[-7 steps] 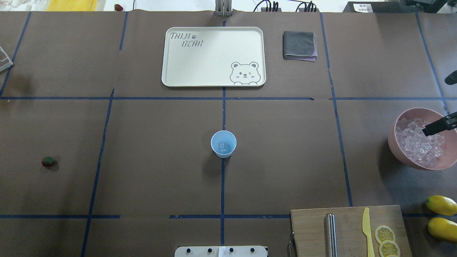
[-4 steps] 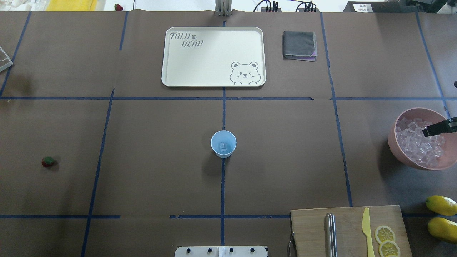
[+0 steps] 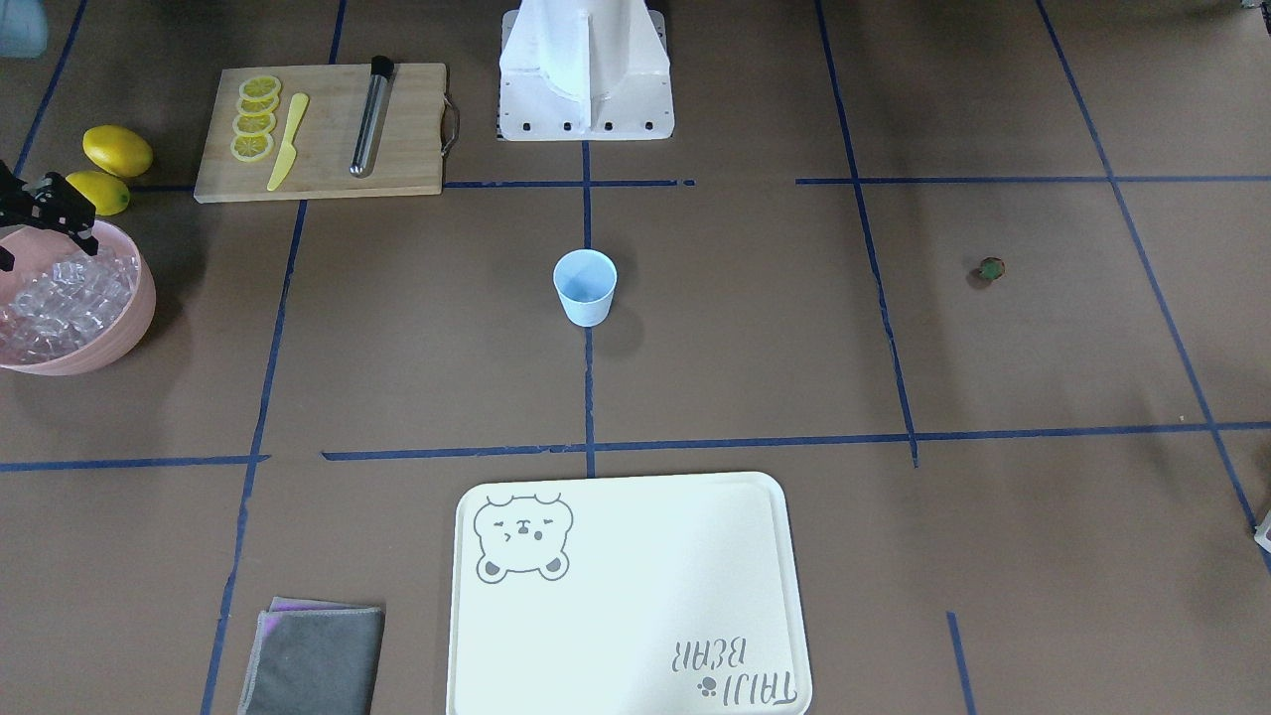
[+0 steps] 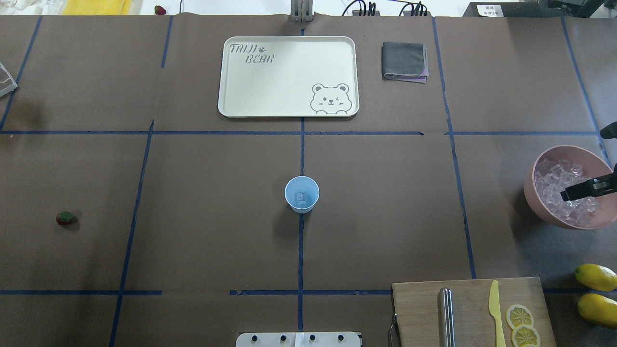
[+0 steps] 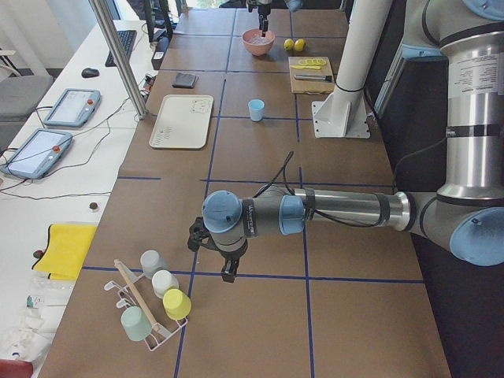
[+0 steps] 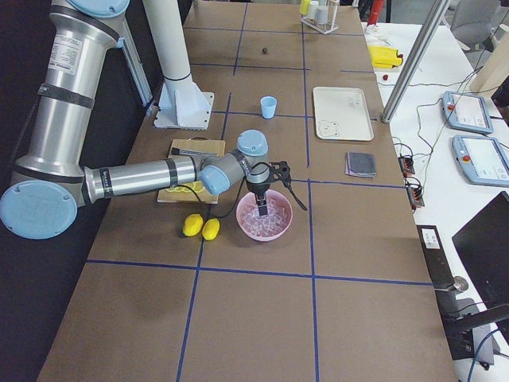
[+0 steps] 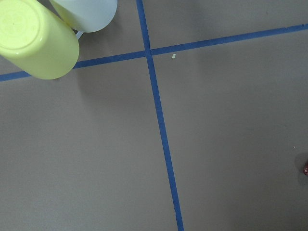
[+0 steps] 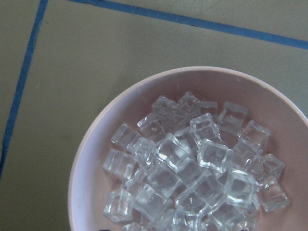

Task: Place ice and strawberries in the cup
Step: 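Lower the right gripper into the bowl and grasp another ice cube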

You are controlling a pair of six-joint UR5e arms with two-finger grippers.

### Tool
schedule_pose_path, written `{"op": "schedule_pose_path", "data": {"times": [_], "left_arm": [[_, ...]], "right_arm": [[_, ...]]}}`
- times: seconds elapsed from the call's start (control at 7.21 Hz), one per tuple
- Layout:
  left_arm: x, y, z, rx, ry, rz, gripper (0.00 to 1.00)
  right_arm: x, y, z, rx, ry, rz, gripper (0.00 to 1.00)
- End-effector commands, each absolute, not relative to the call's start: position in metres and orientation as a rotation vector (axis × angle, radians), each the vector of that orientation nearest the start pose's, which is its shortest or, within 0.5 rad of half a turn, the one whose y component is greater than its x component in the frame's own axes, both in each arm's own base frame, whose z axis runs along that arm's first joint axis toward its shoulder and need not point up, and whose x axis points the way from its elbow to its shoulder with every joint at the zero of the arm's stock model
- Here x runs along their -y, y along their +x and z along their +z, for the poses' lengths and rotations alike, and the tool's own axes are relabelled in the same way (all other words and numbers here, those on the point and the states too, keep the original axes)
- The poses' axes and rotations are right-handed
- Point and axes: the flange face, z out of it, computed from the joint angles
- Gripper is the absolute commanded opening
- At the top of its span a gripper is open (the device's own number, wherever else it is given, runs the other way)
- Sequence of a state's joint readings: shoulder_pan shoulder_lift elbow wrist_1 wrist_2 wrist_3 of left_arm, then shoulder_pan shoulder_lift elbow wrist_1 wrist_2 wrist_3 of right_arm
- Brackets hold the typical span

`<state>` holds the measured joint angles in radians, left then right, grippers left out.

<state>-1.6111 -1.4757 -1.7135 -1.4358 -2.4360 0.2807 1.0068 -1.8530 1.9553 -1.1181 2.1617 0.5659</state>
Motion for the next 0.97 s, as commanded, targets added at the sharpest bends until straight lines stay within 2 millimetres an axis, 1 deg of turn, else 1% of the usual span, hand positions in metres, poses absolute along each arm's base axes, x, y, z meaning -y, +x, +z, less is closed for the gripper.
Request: {"op": "schedule_pose_path", "data": {"times": [0.0, 0.28, 0.69, 0.83], "left_arm": [[0.4424, -0.0752, 0.64, -0.868, 0.057, 0.188, 1.0], [0.4423, -0.0759, 0.64, -0.868, 0.058, 0.186, 1.0], [0.4417, -0.0752, 0.6401, -0.868, 0.056, 0.187, 1.0], [0.4423, -0.0752, 0.6401, -0.868, 0.056, 0.187, 1.0]], "right_arm": [[0.3764, -0.1506, 0.5624, 0.759, 0.128, -0.166, 0.89], [0.3759, -0.1541, 0.5709, 0.748, 0.116, -0.171, 0.85], [0.3785, -0.1582, 0.5715, 0.744, 0.118, -0.176, 0.78], [0.3781, -0.1593, 0.5718, 0.742, 0.117, -0.178, 0.72]]}}
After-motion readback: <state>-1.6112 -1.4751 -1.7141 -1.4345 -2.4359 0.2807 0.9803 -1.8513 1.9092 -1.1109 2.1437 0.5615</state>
